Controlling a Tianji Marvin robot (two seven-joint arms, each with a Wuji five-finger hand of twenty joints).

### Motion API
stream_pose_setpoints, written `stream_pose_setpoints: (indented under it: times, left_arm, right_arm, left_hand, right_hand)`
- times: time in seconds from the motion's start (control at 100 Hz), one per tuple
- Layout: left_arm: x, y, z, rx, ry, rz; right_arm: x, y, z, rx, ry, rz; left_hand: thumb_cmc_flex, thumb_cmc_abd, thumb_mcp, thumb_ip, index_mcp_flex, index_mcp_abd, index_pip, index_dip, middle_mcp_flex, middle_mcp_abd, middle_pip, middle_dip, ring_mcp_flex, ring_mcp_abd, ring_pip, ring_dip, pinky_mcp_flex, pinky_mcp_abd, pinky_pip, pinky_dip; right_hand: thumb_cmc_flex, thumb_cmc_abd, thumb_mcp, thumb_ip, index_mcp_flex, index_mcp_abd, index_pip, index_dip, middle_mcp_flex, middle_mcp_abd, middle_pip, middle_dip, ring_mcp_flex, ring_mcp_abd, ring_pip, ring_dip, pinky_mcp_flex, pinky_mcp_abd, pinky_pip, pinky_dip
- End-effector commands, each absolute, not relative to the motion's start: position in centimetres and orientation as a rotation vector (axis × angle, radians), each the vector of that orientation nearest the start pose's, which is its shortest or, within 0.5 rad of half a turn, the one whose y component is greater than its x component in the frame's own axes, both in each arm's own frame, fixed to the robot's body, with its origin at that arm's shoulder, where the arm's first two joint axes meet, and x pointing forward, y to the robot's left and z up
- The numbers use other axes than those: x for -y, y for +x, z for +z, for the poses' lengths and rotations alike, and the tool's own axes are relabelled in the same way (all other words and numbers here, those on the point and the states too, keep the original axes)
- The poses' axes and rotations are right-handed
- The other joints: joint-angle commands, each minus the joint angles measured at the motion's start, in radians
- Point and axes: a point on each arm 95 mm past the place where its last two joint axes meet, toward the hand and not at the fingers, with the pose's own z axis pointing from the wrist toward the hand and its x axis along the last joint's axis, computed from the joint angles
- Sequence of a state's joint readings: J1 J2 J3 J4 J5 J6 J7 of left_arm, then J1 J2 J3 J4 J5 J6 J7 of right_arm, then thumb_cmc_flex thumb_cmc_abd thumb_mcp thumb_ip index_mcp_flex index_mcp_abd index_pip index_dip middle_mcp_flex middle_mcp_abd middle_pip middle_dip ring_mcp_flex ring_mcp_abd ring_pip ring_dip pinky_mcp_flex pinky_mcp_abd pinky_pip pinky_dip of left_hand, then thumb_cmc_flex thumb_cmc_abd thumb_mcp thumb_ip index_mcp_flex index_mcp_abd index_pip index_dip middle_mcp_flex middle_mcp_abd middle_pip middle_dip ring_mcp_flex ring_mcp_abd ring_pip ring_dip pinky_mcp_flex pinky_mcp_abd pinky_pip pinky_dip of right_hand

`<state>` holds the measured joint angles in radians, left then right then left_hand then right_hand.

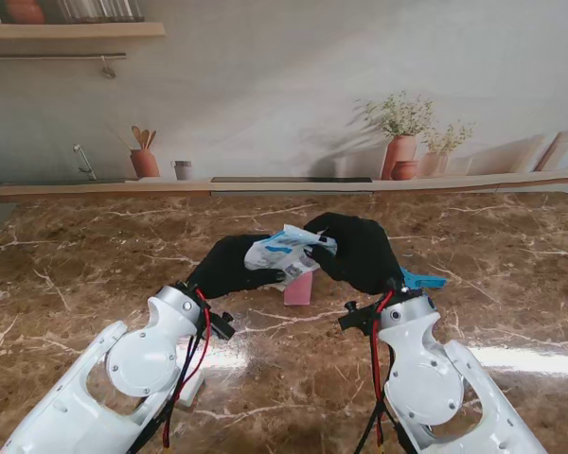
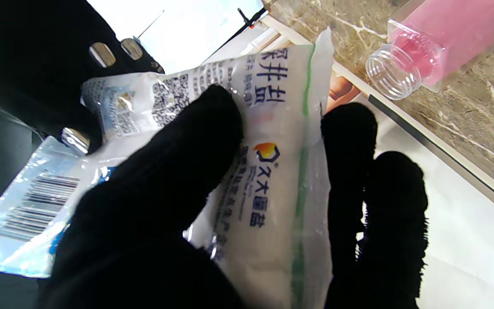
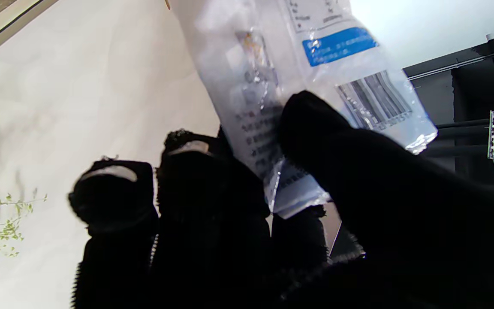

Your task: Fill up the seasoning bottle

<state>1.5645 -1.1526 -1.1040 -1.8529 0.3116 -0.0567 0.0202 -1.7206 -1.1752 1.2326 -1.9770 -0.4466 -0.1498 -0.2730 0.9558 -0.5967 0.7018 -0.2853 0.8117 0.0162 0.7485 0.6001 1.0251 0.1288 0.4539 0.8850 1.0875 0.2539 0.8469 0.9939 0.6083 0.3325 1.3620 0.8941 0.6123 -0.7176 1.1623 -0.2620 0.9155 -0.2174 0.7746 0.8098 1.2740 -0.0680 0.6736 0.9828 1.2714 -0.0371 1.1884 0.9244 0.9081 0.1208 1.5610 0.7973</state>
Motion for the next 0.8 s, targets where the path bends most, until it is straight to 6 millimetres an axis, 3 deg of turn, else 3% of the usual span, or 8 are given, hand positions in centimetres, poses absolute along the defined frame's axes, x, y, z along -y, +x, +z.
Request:
stream_pose_setpoints:
  times: [0.0,0.27,0.57,0.69,0.79]
  left_arm:
    - [8.7,37.5,-24.5,-1.193,-1.631,-2.245]
    - [7.3,39.1,-23.5,-1.276,-1.641,-2.147]
    - [6.3,41.6,-22.0,-1.320,-1.643,-2.064]
    - [6.0,42.5,-22.0,-1.336,-1.652,-2.039]
    - [5.8,43.1,-22.2,-1.344,-1.666,-2.018]
  right_arm:
    - [-5.4,34.7,-20.5,0.919,-1.676,-2.858]
    - [-3.8,36.0,-20.4,0.822,-1.767,-2.907]
    - [-1.0,37.5,-21.7,0.744,-1.925,-2.941]
    - [-0.1,38.2,-22.7,0.721,-1.984,-2.949]
    - [0.7,38.8,-23.8,0.760,-2.022,-2.974]
  left_hand:
    - [0.135,0.132,0.245,0.070,0.190,-0.104,0.261,0.104,0.109,-0.076,0.190,0.081,0.064,-0.022,0.083,0.030,0.031,0.017,0.063,0.034]
    - [0.129,0.145,0.262,0.090,0.210,-0.111,0.272,0.135,0.131,-0.074,0.206,0.079,0.103,-0.021,0.106,0.038,0.075,0.033,0.092,0.047]
    - [0.127,0.151,0.262,0.089,0.208,-0.114,0.267,0.152,0.126,-0.080,0.206,0.079,0.097,-0.020,0.103,0.040,0.065,0.030,0.087,0.051]
    - [0.130,0.152,0.258,0.087,0.203,-0.122,0.271,0.163,0.120,-0.087,0.206,0.083,0.088,-0.021,0.099,0.042,0.055,0.026,0.080,0.052]
    - [0.132,0.152,0.257,0.087,0.201,-0.123,0.274,0.170,0.116,-0.089,0.206,0.085,0.082,-0.020,0.095,0.044,0.046,0.025,0.073,0.053]
  right_hand:
    - [0.067,0.059,0.091,0.035,0.090,-0.102,0.123,0.107,0.064,-0.058,0.091,0.045,0.043,-0.031,0.027,0.030,0.031,0.007,0.054,-0.018]
    - [0.073,0.063,0.088,0.028,0.093,-0.098,0.117,0.101,0.064,-0.052,0.082,0.038,0.042,-0.019,0.011,0.020,0.028,0.009,0.042,-0.021]
    - [0.080,0.078,0.058,0.023,0.076,-0.094,0.106,0.080,0.046,-0.045,0.068,0.033,0.025,0.001,-0.033,0.004,-0.023,0.006,0.009,-0.011]
    - [0.084,0.083,0.026,0.018,0.032,-0.080,0.118,-0.014,0.022,-0.037,0.031,-0.010,-0.022,0.023,-0.092,-0.026,-0.083,-0.008,-0.036,-0.001]
    - [0.049,0.069,0.015,0.016,-0.041,-0.051,0.133,-0.152,-0.029,-0.034,-0.041,-0.089,-0.110,0.032,-0.213,-0.099,-0.188,-0.004,-0.135,-0.029]
